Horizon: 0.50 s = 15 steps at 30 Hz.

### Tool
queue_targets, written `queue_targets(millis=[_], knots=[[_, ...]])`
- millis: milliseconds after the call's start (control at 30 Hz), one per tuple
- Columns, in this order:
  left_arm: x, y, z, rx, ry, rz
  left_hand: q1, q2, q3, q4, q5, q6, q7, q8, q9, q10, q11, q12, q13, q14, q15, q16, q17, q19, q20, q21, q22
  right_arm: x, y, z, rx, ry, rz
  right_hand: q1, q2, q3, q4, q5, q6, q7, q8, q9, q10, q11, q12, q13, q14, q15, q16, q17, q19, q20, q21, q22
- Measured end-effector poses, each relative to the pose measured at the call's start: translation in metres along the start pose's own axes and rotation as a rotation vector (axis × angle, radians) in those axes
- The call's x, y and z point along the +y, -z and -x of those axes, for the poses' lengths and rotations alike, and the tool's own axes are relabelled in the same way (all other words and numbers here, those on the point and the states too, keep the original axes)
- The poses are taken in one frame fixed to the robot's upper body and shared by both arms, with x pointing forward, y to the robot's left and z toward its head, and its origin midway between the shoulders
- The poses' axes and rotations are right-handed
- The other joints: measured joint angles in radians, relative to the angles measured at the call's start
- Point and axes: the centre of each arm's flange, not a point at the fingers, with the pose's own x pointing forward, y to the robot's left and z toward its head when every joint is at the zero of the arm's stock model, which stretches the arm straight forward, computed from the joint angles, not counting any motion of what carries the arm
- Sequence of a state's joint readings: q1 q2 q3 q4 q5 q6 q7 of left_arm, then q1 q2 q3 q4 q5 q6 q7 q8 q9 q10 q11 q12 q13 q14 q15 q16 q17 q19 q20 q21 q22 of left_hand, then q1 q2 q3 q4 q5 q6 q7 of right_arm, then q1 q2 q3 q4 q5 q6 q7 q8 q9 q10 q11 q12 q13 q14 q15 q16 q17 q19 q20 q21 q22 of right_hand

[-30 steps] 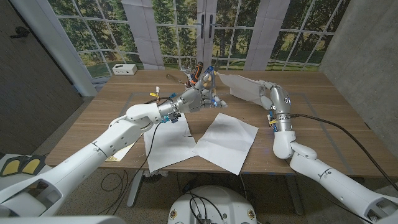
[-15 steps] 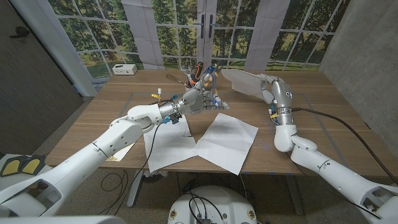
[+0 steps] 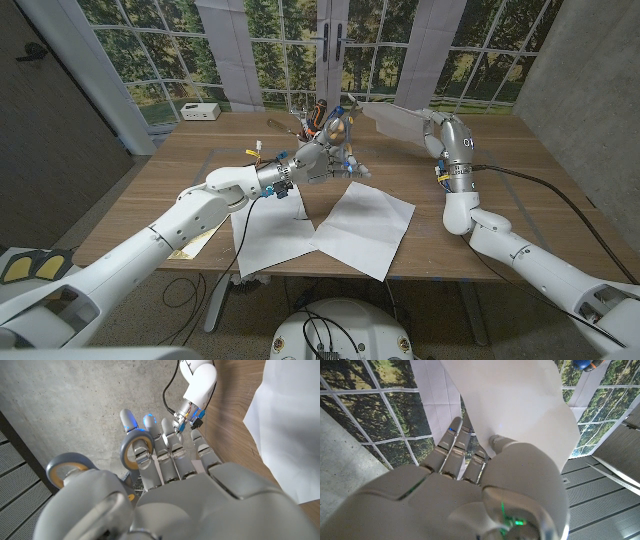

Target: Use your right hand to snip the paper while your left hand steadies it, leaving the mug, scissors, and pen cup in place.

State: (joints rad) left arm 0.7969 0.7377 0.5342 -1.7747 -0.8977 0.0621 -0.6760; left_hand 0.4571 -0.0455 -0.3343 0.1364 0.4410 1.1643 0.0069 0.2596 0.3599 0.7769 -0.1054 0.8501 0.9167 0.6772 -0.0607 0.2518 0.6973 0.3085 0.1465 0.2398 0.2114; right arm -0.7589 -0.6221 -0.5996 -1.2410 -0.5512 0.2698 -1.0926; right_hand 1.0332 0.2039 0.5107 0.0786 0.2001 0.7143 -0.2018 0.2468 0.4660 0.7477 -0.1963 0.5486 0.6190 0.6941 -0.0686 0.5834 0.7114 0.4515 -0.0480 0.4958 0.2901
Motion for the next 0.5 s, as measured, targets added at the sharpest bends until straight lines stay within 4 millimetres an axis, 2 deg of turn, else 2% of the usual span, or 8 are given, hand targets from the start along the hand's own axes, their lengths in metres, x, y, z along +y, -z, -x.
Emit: queue_targets(millis=[100, 500], knots=[[0.0003, -0.0017, -0.0025, 0.002, 0.011, -0.008, 0.005, 0.005, 0.000, 0.000, -0.005, 0.000, 0.000, 0.000, 0.000, 0.000, 0.000, 0.000, 0.000, 0.000, 0.000, 0.000, 0.000, 0.000, 0.000, 0.000, 0.000, -0.0004, -0.0018, -0.0004, -0.015, 0.005, 0.005, 0.000, 0.000, 0.000, 0.000, 0.000, 0.000, 0.000, -0.008, 0.000, 0.000, 0.000, 0.000, -0.001, -0.005, 0.003, -0.011, 0.005, -0.004, 0.004, 0.004, 0.000], [-0.0001, -0.0047, -0.0064, 0.012, 0.032, -0.026, 0.009, 0.009, 0.000, 0.000, -0.005, 0.000, 0.000, 0.000, 0.000, 0.000, 0.000, -0.001, 0.000, 0.000, 0.000, 0.000, 0.000, 0.000, 0.000, 0.000, 0.000, -0.0005, -0.0051, 0.0033, -0.047, 0.013, 0.030, 0.000, 0.000, 0.003, -0.003, 0.000, 0.000, 0.000, -0.008, 0.000, -0.007, -0.004, 0.000, -0.008, -0.007, 0.004, -0.016, 0.009, -0.010, 0.000, 0.011, 0.000]])
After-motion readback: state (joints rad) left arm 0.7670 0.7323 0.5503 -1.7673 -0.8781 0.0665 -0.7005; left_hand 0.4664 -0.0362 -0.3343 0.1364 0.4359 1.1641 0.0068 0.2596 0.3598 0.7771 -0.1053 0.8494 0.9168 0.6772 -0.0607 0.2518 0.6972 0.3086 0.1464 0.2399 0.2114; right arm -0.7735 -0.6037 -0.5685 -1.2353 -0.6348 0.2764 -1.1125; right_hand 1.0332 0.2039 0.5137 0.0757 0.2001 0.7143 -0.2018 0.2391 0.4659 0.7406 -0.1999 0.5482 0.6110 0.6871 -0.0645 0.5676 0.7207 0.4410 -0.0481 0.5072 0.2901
